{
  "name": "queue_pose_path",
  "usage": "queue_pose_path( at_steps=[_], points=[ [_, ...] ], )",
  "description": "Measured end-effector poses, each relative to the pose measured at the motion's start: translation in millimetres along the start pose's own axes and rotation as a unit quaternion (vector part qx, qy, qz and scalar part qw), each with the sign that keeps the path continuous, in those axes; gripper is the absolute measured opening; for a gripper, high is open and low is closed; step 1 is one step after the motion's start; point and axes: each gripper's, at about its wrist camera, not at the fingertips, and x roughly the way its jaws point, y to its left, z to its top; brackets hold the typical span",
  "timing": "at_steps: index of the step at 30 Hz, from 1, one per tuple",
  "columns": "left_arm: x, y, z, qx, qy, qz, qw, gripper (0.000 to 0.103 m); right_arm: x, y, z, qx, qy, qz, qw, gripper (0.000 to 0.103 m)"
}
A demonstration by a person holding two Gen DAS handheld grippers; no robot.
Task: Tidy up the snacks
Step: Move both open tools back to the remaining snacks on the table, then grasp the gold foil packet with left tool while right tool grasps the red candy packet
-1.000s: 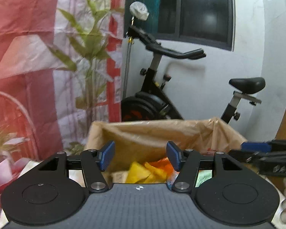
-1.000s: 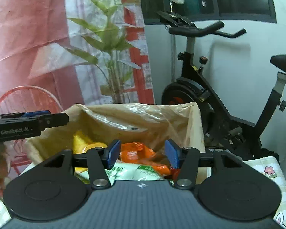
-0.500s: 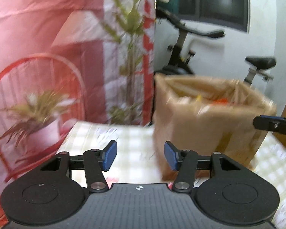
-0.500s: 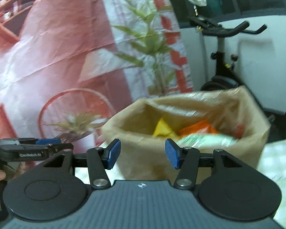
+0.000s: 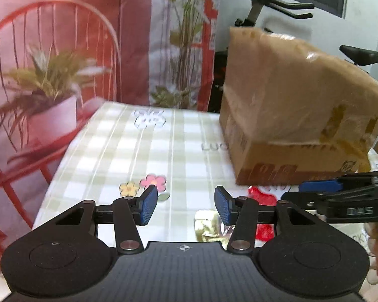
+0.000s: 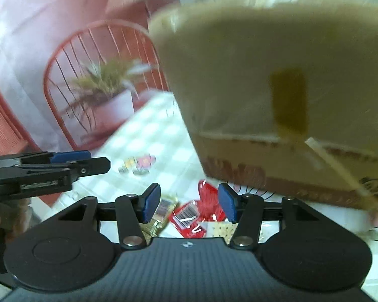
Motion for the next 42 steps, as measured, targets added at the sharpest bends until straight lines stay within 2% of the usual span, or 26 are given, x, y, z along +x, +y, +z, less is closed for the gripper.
queue_pose_path(
  at_steps=[4, 9, 11, 14, 16, 20, 26, 32, 35, 38, 42],
  points=[
    [6.5, 9.9, -7.9, -0.011, 0.007, 0.008, 0.9999, 0.053, 36.4, -12.0, -2.4, 0.039, 0.037, -0.02, 0.998, 0.055],
    [13.4, 11.1, -11.4, -0.009, 0.009, 0.01, 0.9999, 0.053, 63.0, -13.4, -1.8, 0.06, 0.05, -0.053, 0.996, 0.056],
    [13.5, 8.3, -13.1, -0.007, 0.009, 0.009, 0.9999, 0.053, 67.8, -7.4, 0.6, 0.044, 0.044, -0.066, 0.996, 0.058],
    [13.0, 5.7, -14.6, -0.009, 0.01, 0.003, 0.9999, 0.053, 74.1, 8.5, -4.3, -0.028, 0.049, -0.082, 0.995, 0.063],
    [13.0, 4.7, -16.8, -0.009, 0.011, 0.0, 0.9999, 0.053, 70.4, 14.5, -12.0, -0.075, 0.05, -0.085, 0.992, 0.063],
    [15.5, 2.4, -19.9, -0.008, 0.018, 0.001, 0.9998, 0.053, 60.9, 16.1, -26.5, -0.119, 0.042, -0.082, 0.989, 0.061],
    [16.9, -1.5, -22.3, -0.004, 0.028, -0.004, 0.9996, 0.053, 45.5, 12.0, -38.3, -0.134, 0.04, -0.076, 0.987, 0.059],
    [19.5, -6.5, -27.7, 0.001, 0.042, -0.024, 0.9988, 0.053, 38.9, 7.9, -44.5, -0.133, 0.03, -0.064, 0.989, 0.063],
    [19.1, -13.3, -32.6, 0.024, 0.051, -0.048, 0.9973, 0.053, 34.2, 4.1, -45.6, -0.131, 0.027, -0.063, 0.989, 0.052],
    [20.2, -21.4, -38.2, 0.046, 0.061, -0.062, 0.9952, 0.054, 24.6, -5.4, -46.4, -0.093, 0.019, -0.049, 0.994, 0.05],
    [30.1, -27.8, -42.5, 0.042, 0.072, -0.054, 0.995, 0.056, 7.5, -11.2, -48.7, -0.064, -0.009, -0.04, 0.997, 0.049]
  ],
)
